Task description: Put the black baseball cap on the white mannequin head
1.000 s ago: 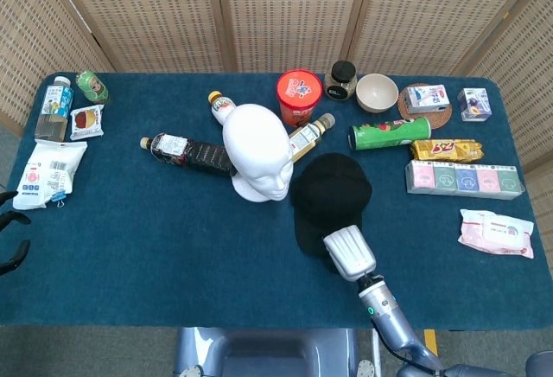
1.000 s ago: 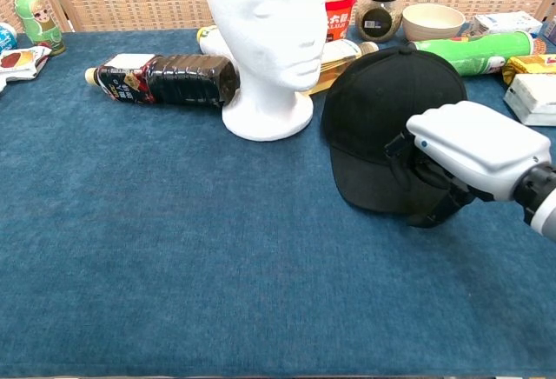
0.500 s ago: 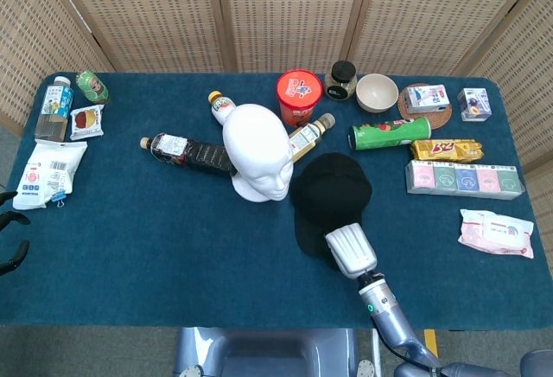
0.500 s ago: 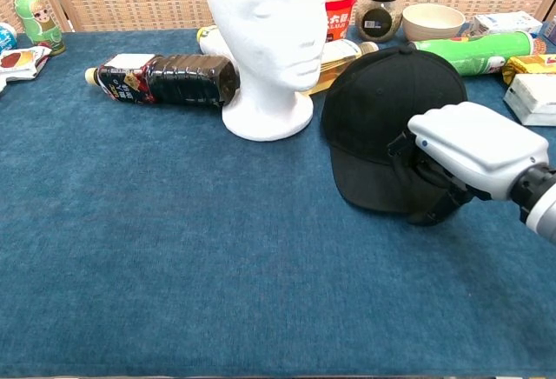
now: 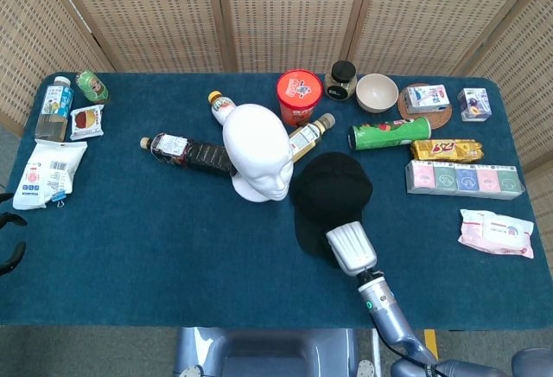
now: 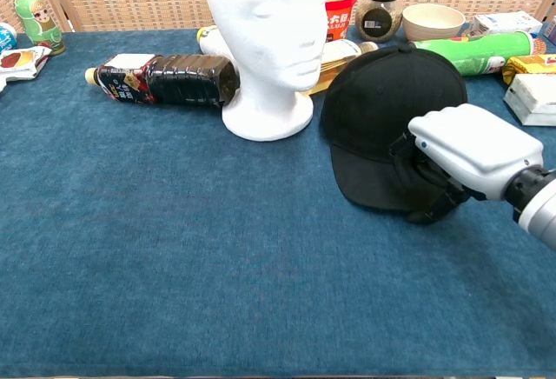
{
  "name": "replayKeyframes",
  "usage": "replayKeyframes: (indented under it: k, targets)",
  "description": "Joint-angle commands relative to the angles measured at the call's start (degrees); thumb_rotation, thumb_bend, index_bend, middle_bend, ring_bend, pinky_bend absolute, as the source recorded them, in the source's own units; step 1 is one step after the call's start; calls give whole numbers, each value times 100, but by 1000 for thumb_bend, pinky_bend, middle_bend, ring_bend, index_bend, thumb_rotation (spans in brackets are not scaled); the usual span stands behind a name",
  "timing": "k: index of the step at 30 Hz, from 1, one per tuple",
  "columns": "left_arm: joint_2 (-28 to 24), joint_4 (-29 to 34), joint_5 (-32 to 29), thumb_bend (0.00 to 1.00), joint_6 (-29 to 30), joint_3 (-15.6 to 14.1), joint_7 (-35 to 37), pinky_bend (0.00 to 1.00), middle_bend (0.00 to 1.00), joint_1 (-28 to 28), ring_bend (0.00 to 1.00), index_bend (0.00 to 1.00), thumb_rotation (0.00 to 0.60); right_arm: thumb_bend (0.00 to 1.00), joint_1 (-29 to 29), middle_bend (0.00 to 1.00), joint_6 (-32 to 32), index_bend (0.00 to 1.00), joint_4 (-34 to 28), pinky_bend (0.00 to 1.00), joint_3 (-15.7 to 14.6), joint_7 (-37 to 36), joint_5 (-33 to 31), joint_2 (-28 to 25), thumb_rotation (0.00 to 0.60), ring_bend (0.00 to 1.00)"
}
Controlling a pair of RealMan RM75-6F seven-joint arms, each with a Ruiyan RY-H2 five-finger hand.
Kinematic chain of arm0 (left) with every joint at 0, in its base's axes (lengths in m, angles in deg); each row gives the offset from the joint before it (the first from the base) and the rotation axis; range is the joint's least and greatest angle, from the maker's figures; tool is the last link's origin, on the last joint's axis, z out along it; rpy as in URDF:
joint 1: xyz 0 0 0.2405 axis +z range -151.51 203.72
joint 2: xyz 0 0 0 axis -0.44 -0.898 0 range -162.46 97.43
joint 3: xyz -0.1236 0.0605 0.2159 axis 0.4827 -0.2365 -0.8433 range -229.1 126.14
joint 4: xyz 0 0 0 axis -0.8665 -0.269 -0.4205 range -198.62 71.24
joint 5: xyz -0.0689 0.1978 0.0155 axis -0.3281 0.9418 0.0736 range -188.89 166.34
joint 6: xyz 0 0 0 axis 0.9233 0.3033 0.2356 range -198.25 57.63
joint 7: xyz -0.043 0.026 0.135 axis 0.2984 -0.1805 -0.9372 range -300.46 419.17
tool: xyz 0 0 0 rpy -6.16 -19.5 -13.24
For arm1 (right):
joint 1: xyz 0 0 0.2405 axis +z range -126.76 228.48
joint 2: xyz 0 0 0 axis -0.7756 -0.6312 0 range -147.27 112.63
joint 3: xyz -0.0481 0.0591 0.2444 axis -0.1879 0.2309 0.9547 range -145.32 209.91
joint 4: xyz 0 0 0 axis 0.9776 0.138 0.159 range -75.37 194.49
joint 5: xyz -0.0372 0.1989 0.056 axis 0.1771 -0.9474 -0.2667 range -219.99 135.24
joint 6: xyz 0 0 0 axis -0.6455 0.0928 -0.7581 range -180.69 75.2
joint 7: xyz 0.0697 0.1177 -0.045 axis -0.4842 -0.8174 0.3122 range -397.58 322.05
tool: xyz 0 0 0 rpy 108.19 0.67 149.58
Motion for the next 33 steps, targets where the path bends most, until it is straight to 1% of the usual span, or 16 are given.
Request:
replayKeyframes:
  k: [1,5,9,12,16,23,33]
  targets:
    - [-5,3,3,377,25,1,7,138,160,14,78,389,600,102,-34,860,-178,639,259,1000,18,-162,64,153,600,994]
    - [-13,13,11,376,37,-2,7,138,160,23,78,389,600,148,-53,846,-353,637,539,1000,56,-389,142,280,600,993]
    - [-16,29,30,376,43,-8,2,138,161,28,78,389,600,200,-46,825,-420,613,773,1000,91,-507,165,349,600,989]
    - [-30,46,41,376,63,-4,-16,138,160,32,78,389,600,234,-53,809,-547,605,985,1000,210,-726,138,418,600,982]
    - [-40,71,51,376,59,1,-35,138,160,24,78,389,600,244,31,781,-636,592,1336,1000,419,-943,94,530,600,964]
    - [-54,86,45,377,90,-9,-30,138,160,54,78,389,600,250,201,724,-724,550,1803,997,730,-1133,-17,652,600,887]
    - [-65,72,43,376,107,-3,-11,138,160,67,78,389,600,257,447,674,-693,526,2143,953,979,-1278,-137,695,600,786]
